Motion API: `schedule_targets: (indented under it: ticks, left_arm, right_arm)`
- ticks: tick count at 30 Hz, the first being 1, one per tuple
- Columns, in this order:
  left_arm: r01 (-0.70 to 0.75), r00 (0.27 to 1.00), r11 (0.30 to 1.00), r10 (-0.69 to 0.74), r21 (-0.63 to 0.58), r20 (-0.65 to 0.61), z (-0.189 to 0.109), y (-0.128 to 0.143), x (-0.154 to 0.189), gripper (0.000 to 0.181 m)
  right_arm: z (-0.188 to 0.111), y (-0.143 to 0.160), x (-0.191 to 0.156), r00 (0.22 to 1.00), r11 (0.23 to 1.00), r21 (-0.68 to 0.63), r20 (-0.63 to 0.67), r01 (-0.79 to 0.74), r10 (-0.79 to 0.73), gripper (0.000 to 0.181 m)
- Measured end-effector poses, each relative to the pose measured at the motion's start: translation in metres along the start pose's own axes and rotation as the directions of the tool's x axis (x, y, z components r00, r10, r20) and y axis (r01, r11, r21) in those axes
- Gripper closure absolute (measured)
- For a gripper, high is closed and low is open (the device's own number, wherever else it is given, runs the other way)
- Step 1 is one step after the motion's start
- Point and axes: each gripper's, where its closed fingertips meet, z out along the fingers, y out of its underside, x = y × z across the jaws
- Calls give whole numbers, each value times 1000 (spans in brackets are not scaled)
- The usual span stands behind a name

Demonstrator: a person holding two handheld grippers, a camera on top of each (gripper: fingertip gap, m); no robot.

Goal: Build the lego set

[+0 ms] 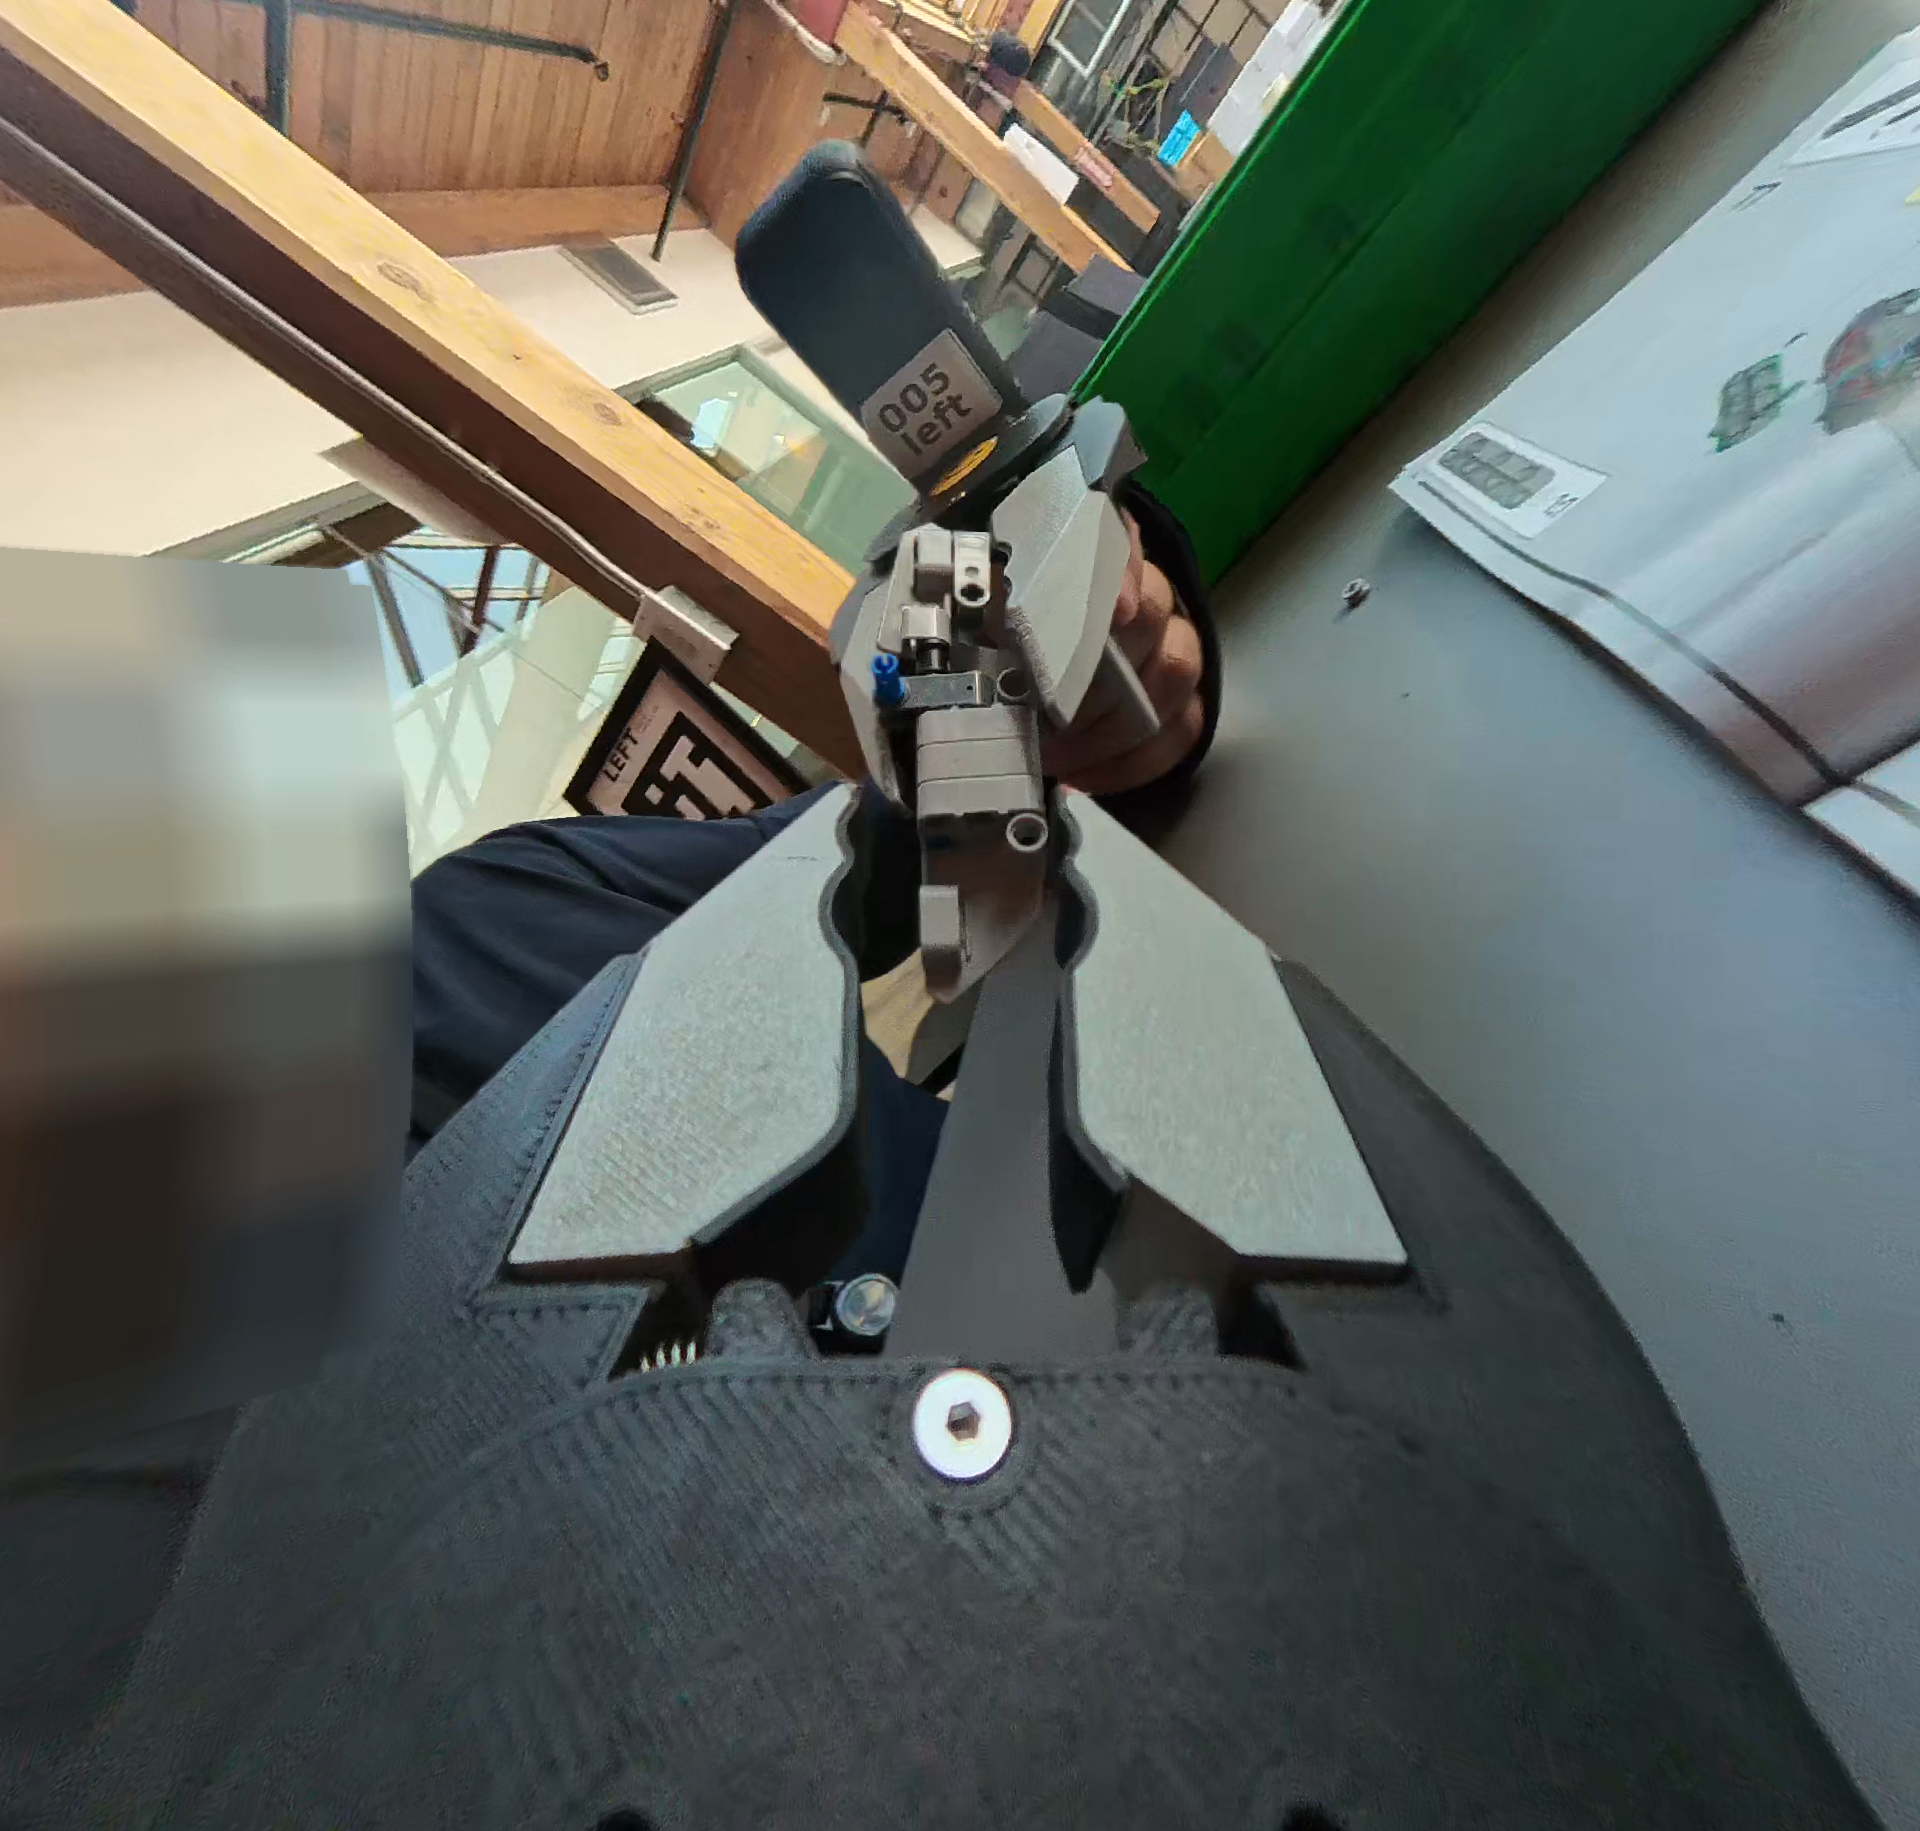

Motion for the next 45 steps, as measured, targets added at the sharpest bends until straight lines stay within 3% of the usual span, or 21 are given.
schedule_targets:
  ticks: [6,10,15,17,20,30,35,45]
  left_arm:
    - [171,981,985,-171,10,95,-12,4,-32,153]
    - [267,958,963,-261,-35,116,-13,14,-41,154]
    - [303,952,951,-299,-61,66,-5,17,-32,154]
    - [352,936,935,-350,-52,38,-2,18,-28,154]
    - [352,935,933,-349,-71,60,-5,22,-28,154]
    - [271,962,962,-269,-39,51,-29,16,-30,156]
    - [223,968,972,-211,-75,136,-45,22,-42,156]
    - [131,990,978,-122,-162,64,-35,32,-19,157]
  right_arm:
    - [-14,-13,15,964,985,20,-209,174,-166,135]
    - [-10,-6,19,881,936,-106,-316,336,-352,132]
    - [1,8,32,689,807,-333,-419,489,-591,144]
    - [1,10,36,617,759,-401,-442,513,-651,164]
    - [-4,11,42,553,728,-451,-473,516,-686,168]
    - [-13,-4,23,815,901,-182,-384,394,-434,170]
    - [-22,-2,28,858,935,-167,-372,314,-354,170]
    - [-20,15,33,901,950,-241,-336,200,-275,170]
